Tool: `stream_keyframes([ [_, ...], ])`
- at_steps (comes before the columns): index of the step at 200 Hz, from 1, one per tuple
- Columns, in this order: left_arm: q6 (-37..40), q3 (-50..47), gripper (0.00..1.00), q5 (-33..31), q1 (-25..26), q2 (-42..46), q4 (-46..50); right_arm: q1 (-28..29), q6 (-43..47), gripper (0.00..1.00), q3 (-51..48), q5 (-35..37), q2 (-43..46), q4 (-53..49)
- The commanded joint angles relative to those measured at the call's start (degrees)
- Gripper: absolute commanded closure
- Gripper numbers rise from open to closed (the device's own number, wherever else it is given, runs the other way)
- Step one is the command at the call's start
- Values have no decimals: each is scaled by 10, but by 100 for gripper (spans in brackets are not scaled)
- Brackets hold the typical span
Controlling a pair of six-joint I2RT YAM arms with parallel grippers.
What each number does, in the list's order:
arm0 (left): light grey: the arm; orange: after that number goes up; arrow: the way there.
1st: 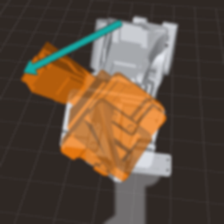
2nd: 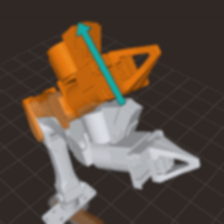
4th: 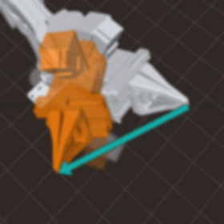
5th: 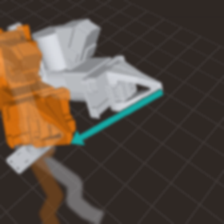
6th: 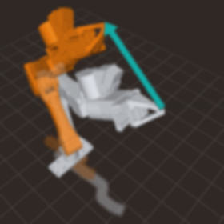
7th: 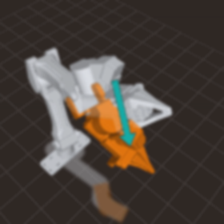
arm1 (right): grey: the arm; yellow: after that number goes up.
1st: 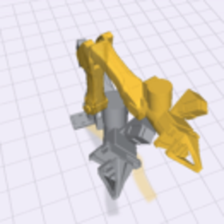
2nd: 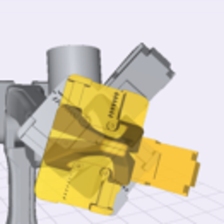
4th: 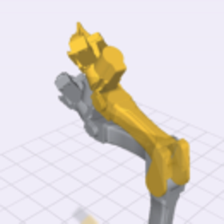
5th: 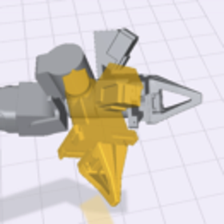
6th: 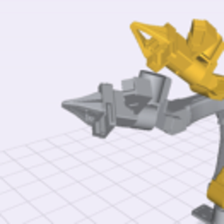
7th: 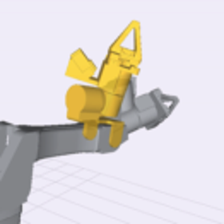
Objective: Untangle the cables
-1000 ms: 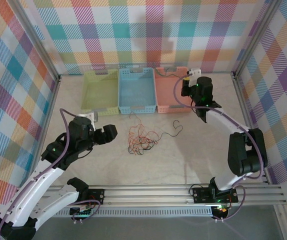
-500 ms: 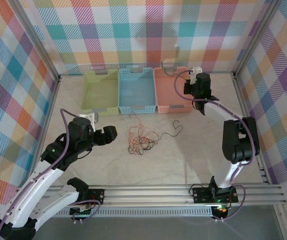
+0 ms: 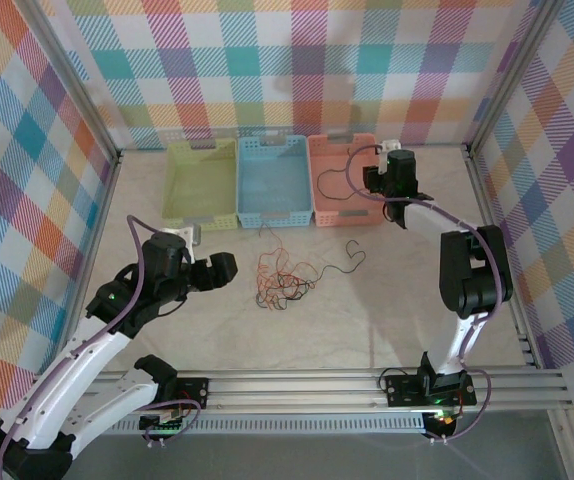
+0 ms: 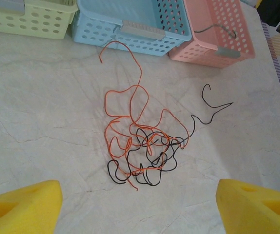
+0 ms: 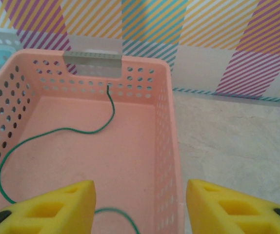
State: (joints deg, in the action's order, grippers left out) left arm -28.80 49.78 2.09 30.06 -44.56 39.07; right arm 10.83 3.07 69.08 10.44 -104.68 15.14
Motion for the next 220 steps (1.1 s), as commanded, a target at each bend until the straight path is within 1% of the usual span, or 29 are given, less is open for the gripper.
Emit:
stream_keyframes([
  [1,7,-10,18,13,-5,0,-1,-5,-33,47,-21,-37,59,0],
  [25,3,-22,18,24,-5,-6,-13,-4,-90,47,-64,-82,120,-7],
  [38,1,-28,18,34,-5,-18,-23,0,-124,47,-93,-118,157,-12],
  [78,-11,-44,21,62,-4,-70,-70,38,-195,49,-194,-187,254,-7],
  [105,-21,-39,22,81,-4,-130,-100,78,-223,52,-244,-239,278,7],
  [130,-26,-38,23,86,3,-170,-122,110,-242,53,-261,-245,277,-29],
  [147,-27,-40,23,84,4,-182,-130,115,-251,54,-283,-217,276,-37],
  [158,-28,-39,23,84,5,-188,-133,114,-253,54,-295,-172,281,-50],
  [182,-29,-42,23,81,7,-191,-139,114,-274,52,-297,-69,286,-111],
  [209,-28,-46,23,79,7,-187,-140,114,-309,49,-273,-26,273,-193],
  [220,-28,-46,23,77,7,-186,-138,114,-322,48,-271,-15,268,-207],
])
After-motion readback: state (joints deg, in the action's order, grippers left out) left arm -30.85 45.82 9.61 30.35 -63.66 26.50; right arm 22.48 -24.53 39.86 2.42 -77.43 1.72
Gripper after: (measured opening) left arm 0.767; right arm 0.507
